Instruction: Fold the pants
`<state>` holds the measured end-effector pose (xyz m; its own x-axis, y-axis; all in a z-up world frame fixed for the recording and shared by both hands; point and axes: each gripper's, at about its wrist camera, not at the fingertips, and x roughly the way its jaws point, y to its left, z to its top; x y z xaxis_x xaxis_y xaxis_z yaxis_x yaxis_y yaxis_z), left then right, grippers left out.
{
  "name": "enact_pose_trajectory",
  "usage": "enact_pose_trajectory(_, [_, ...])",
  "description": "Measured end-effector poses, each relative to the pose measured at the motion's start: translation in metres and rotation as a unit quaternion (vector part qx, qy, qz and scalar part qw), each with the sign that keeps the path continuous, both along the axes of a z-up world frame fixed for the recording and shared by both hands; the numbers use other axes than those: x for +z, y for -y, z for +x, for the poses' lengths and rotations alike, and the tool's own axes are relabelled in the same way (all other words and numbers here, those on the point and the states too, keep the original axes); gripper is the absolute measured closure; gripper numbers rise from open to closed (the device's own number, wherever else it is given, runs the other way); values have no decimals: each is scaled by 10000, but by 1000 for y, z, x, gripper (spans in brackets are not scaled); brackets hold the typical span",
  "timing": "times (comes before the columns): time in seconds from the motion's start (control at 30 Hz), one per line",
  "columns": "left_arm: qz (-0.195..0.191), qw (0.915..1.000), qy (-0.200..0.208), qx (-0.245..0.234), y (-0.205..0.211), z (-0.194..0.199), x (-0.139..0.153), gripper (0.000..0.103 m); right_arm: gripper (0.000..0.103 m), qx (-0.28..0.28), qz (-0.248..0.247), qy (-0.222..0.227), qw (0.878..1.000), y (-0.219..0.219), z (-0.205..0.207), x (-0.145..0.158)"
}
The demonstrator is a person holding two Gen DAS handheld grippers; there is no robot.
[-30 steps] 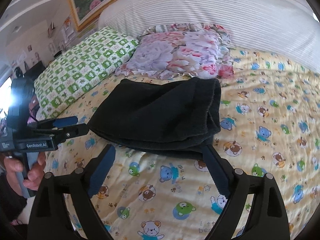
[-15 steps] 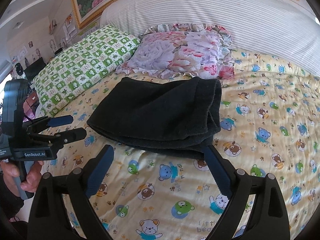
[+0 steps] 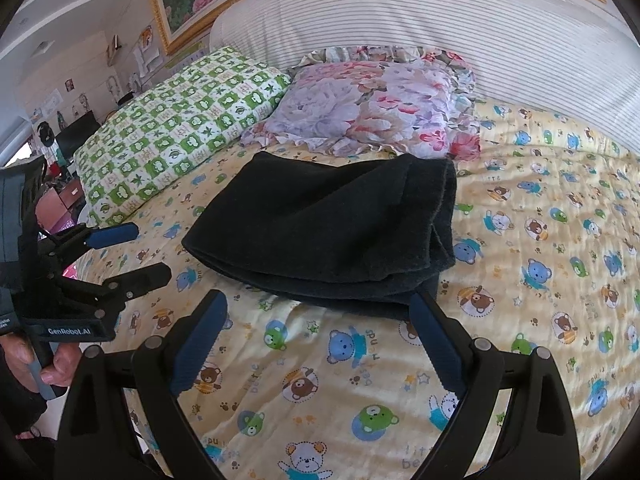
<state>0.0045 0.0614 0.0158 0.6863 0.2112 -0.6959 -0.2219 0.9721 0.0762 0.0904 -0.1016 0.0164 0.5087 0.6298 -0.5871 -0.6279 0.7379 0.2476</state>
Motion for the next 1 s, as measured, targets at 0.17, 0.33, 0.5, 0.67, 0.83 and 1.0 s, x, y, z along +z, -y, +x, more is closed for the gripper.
enact_pose_trajectory(0.17, [18,10000,-7,15,-3,1,-2,14,10,86,-34,22,10000,-6,1,-1])
enact_pose_trajectory(0.33, [32,10000,-41,24,-6,7,-8,14,10,111,-28,29,9999,-8,3,-4])
enact_pose_trajectory(0.5, [-2,10000,-87,31,-7,11,-13,14,9,103,32,1,9999,-8,7,-7])
enact_pose_trajectory(0.67, [27,9999,-122,30,-7,16,-18,14,9,101,40,15,9999,-8,8,-8])
enact_pose_trajectory(0.83, [65,9999,-81,30,-8,19,-20,14,9,108,61,9,9999,-8,11,-9])
enact_pose_trajectory(1.0, [70,9999,-87,32,-8,23,-23,14,9,106,76,-9,9999,-8,15,-11])
